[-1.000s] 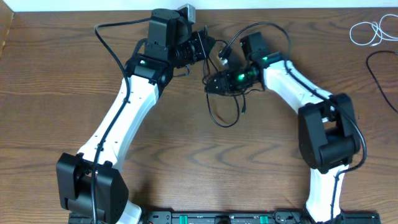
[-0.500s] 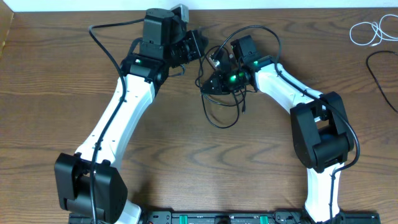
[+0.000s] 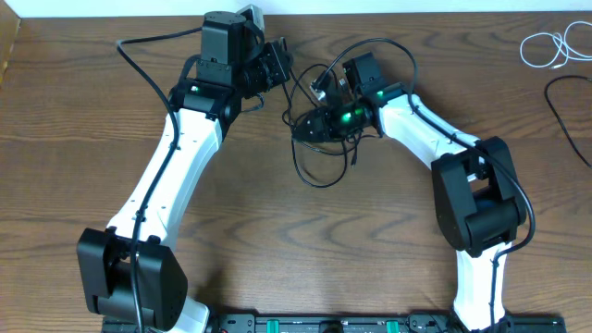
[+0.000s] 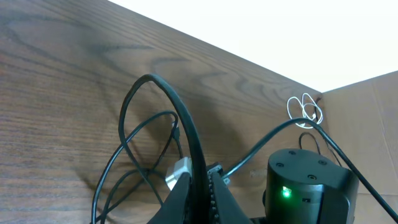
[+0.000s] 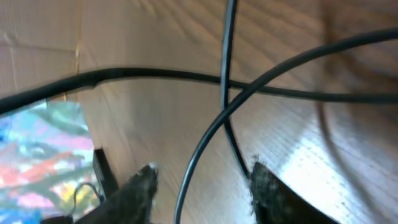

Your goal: Untangle cables

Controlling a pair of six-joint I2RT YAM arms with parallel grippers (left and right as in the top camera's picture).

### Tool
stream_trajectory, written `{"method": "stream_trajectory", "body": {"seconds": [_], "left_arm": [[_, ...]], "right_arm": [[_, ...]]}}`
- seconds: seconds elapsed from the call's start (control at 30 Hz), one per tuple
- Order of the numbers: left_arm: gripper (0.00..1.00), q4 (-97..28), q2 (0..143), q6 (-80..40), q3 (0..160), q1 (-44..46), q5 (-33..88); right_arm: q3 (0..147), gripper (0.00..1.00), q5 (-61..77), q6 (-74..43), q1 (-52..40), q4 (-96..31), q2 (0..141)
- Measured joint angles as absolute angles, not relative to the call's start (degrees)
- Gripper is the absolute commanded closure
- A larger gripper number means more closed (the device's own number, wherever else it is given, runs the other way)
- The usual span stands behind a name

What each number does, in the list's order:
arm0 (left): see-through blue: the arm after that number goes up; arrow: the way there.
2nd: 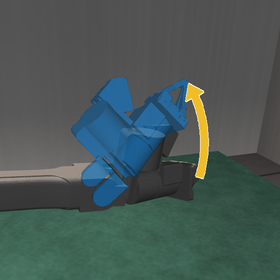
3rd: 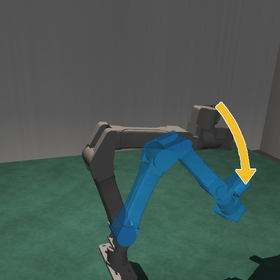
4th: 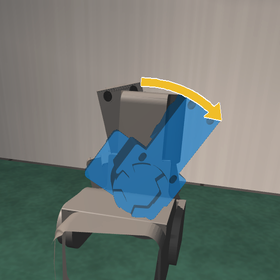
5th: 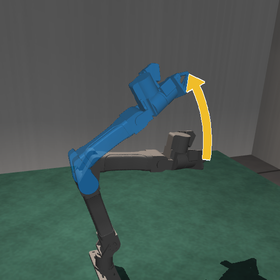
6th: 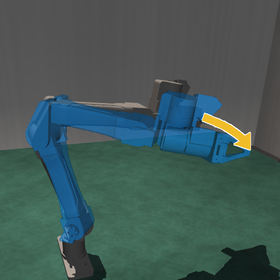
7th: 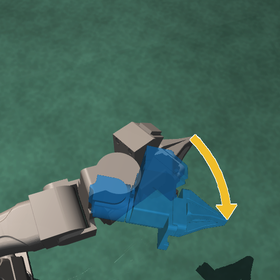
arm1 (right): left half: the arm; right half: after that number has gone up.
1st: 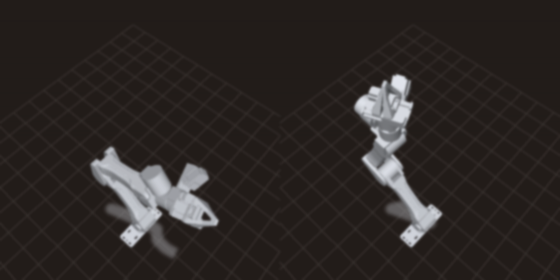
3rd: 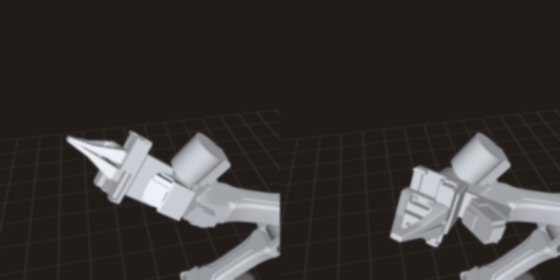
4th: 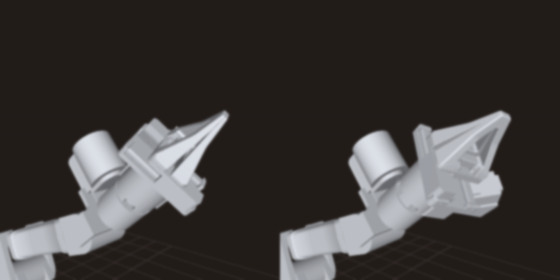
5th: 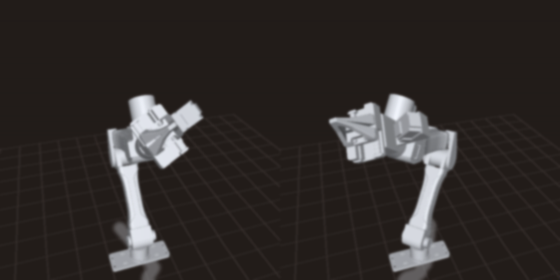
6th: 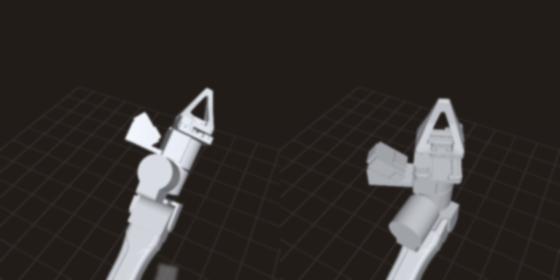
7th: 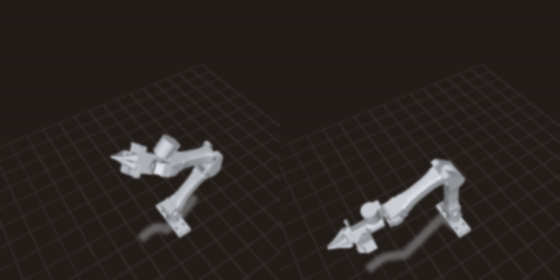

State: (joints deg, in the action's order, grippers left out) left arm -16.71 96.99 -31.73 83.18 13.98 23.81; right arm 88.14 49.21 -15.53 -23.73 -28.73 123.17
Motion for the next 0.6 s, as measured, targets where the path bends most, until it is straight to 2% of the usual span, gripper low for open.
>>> {"method": "stream_trajectory", "body": {"seconds": [0.1, 0.37, 0.43, 0.5, 0.6], "left_arm": [[0.93, -16.71, 96.99, -31.75, 83.18, 13.98, 23.79], [0.93, -16.71, 96.99, -31.73, 83.18, 13.98, 23.66], [0.93, -16.71, 96.99, -31.75, 83.18, 13.98, 23.66], [0.93, -16.73, 96.99, -31.75, 83.18, 13.98, 23.66], [0.93, -17.04, 96.99, -31.66, 83.18, 13.98, 23.64]], "right_arm": [[88.14, 0.52, 48.93, -16.21, -24.64, -29.93, 123.17], [88.14, 0.70, 36.25, -25.96, -32.32, -31.48, 123.17], [88.14, 0.81, 33.32, -28.14, -33.67, -31.51, 123.17], [88.14, 0.99, 30.85, -29.76, -34.24, -31.51, 123.17], [88.14, 0.99, 28.27, -30.70, -34.15, -31.40, 123.17]]}}
